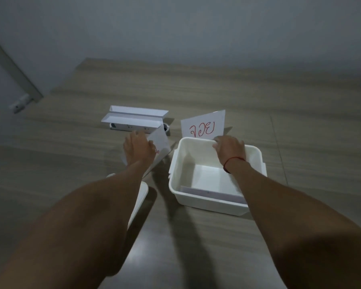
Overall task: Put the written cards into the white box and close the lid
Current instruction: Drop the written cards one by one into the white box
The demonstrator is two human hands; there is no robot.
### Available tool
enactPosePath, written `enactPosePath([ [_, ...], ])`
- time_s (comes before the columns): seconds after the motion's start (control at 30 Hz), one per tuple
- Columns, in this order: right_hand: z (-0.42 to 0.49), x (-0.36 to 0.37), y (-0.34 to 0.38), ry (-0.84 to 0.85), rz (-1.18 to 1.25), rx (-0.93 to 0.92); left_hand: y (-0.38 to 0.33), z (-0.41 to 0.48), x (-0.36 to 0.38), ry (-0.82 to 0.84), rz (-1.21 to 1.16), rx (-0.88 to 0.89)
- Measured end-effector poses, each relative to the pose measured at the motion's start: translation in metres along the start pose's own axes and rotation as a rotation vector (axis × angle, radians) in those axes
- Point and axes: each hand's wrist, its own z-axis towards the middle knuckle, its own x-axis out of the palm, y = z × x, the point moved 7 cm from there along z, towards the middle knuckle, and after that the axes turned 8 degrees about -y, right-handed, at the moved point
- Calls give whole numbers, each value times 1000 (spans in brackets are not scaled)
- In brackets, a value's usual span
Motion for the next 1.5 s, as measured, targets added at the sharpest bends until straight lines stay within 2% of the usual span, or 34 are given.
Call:
enactPosePath([
  [0.13, 11, 12, 22, -6, 3, -109, 16, 6, 19, 118, -59, -67],
  [0.43, 20, 17, 40, 10, 4, -134, 13, 14, 16, 87, -13, 2],
  [0.6, 11, 4, 27, 95, 37, 46, -8, 30, -23, -26, 65, 122],
  [0.8, -26, -43, -17, 89, 70, 329, -57, 35, -93, -225, -128, 241],
  [0.9, -50, -51, -37, 114, 132, 463, -93, 20, -111, -240, -188, 346],
  [1.07, -86, -45, -58, 211, 246, 618, -131, -21, -91, -80, -276, 532],
  [1.23, -101, -45, -64, 166, 276, 655, -141, -66, -52, 165, -267, 657],
  [1.37, -103, -47, -64, 148, 259, 666, -123, -89, -22, 378, -161, 644],
  [1.5, -104, -48, -62, 107, 257, 686, -102, -111, 6, 671, -177, 525],
])
